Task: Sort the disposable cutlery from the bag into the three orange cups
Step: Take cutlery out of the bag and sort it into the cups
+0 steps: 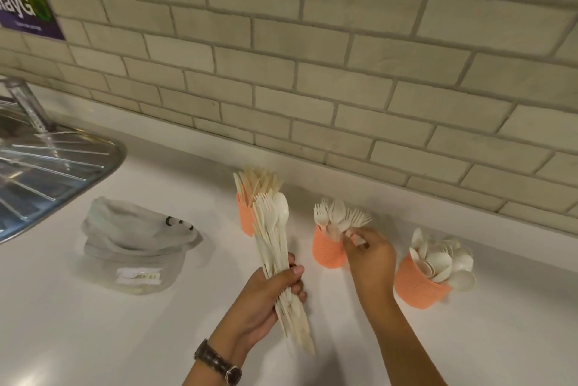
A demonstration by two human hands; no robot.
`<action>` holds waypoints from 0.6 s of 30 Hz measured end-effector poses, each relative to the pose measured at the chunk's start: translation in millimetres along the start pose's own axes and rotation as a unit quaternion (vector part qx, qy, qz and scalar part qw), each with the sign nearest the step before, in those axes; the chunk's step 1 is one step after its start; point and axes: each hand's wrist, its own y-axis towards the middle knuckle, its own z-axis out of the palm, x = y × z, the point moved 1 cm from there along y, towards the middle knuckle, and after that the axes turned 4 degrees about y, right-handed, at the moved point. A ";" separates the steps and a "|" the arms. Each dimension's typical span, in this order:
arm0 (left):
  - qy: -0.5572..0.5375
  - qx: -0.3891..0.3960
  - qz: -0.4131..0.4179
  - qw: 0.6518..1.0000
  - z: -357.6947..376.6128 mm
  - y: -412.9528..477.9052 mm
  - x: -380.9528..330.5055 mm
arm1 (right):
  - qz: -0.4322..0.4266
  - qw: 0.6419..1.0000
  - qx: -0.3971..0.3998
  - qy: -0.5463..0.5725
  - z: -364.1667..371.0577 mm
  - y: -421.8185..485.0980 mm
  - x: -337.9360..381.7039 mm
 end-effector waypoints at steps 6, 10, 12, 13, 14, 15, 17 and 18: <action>0.165 0.002 0.021 0.986 6.0 0.8 7.2 | -0.002 0.969 0.142 0.204 -28.6 -49.4 70.0; 0.262 0.028 0.037 0.964 16.8 -1.1 10.1 | 0.069 0.960 0.155 0.222 -26.4 -51.7 86.7; 0.302 0.041 0.064 0.950 19.2 -0.3 9.1 | 0.089 0.962 0.149 0.210 -26.9 -50.8 87.5; 0.322 0.047 0.080 0.942 20.1 0.3 8.6 | 0.100 0.962 0.147 0.207 -27.7 -50.5 87.6; 0.334 0.049 0.093 0.937 20.5 0.9 8.5 | 0.113 0.960 0.147 0.212 -28.8 -50.2 87.7; 0.340 0.046 0.096 0.934 20.5 1.1 8.7 | 0.130 0.954 0.151 0.225 -30.0 -49.9 87.8; 0.346 0.035 0.092 0.933 19.0 1.3 9.2 | 0.167 0.933 0.169 0.271 -32.3 -49.5 88.1; 0.348 0.030 0.091 0.932 18.4 1.1 9.8 | 0.190 0.918 0.179 0.297 -33.6 -49.5 88.9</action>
